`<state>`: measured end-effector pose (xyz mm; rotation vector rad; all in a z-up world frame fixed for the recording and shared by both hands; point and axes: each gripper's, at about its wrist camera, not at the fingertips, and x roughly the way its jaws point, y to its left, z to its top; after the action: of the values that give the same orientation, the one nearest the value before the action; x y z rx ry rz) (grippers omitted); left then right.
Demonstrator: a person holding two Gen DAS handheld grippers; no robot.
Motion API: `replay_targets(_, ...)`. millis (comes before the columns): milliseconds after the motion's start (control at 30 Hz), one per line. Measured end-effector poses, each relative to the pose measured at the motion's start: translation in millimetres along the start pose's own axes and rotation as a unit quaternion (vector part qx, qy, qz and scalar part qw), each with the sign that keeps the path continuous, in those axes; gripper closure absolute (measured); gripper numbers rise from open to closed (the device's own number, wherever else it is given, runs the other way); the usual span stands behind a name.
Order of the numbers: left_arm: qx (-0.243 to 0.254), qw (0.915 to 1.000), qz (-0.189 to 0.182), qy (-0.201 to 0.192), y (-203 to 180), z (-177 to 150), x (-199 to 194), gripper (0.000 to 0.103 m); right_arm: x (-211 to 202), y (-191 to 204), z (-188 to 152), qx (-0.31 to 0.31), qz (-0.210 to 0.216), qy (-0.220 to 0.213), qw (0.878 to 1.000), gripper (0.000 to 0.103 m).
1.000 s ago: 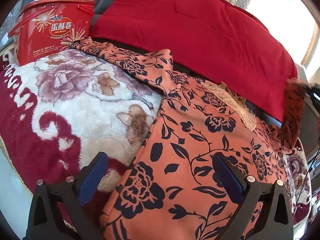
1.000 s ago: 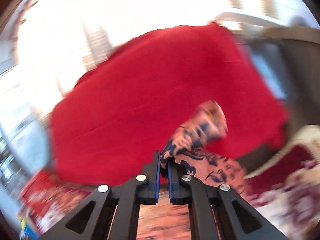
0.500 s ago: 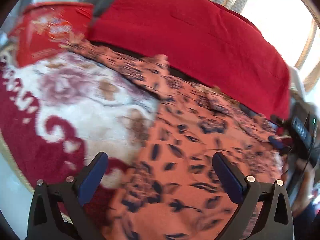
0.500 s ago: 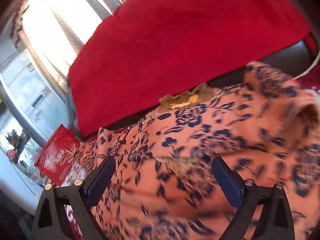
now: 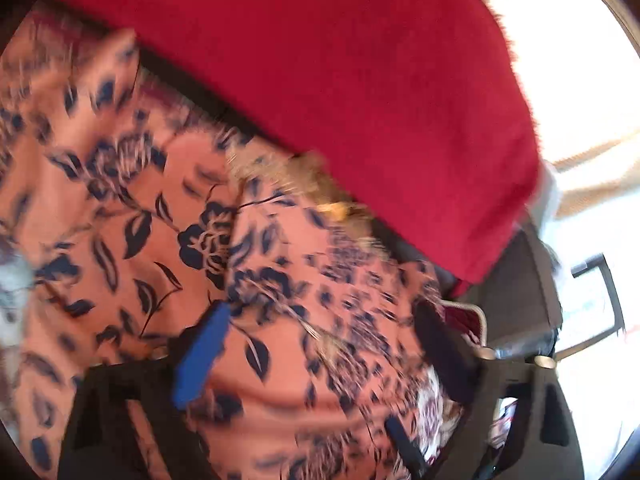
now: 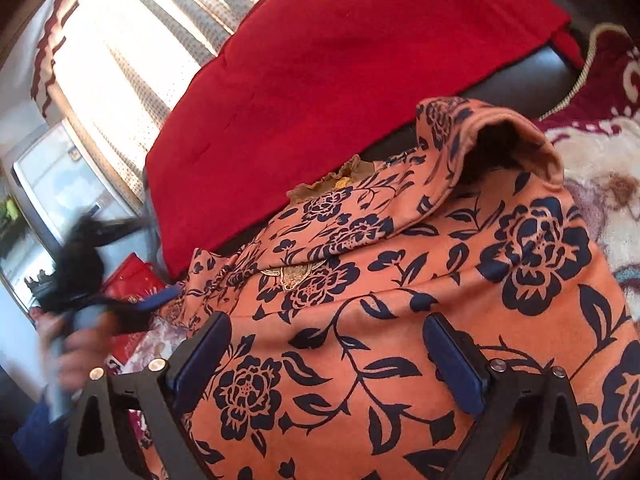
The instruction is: Fold small clothes
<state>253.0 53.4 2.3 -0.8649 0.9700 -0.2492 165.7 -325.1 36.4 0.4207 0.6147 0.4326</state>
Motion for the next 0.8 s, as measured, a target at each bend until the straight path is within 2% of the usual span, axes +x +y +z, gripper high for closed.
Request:
replay_targets(100,-0.054,0.9981,0.027,0.01,19.0,2.8,23.4,0.021,5.9,5.8,-4.9,0.006,0.005,0.0,1.0,0.005)
replay_targets(200,-0.059,0.9978,0.03,0.001,19.6,-0.5,31.3,0.021,8.9,7.3,-7.4,0.01,0.009,0.002,1.0,0.005)
replay_targets(233,-0.053,0.998,0.033,-0.002,16.9,-0.9,32.3,0.029,9.7,7.5,-8.2,0.012,0.01,0.003,1.0,0.005)
replay_targets(333,-0.037,0.9986,0.035,0.014,8.4,3.2,43.2,0.097,10.1,8.3,-8.2,0.013,0.01,0.005,1.0,0.005)
replay_targets(367,-0.03,0.9985,0.046,0.006,5.0,5.3,40.4,0.098,9.9,8.7,-8.1,0.013,0.009,0.004,1.0,0.005)
replay_targets(433,0.004,0.9973,0.064,-0.034,-10.5,6.6,23.1,0.098,9.8,9.6,-9.1,0.014,0.008,0.004,1.0,0.005)
replay_targets(567,0.08,0.9831,0.08,-0.144,-40.6,-1.9,-32.7,0.098,9.3,10.4,-9.6,0.015,0.008,0.003,1.0,0.005)
replay_targets(633,0.087,0.9858,0.093,-0.11,-31.0,-2.4,-19.7,0.098,10.1,11.4,-9.8,0.015,0.007,0.004,1.0,0.005)
replay_targets(733,0.074,0.9846,0.146,-0.063,-0.5,-3.5,14.5,0.098,8.7,13.3,-4.7,0.027,0.009,0.012,1.0,0.005)
replay_targets(800,0.058,0.984,0.163,-0.042,21.7,-5.3,25.8,0.098,-3.4,13.4,7.7,0.055,0.032,0.003,0.998,0.005)
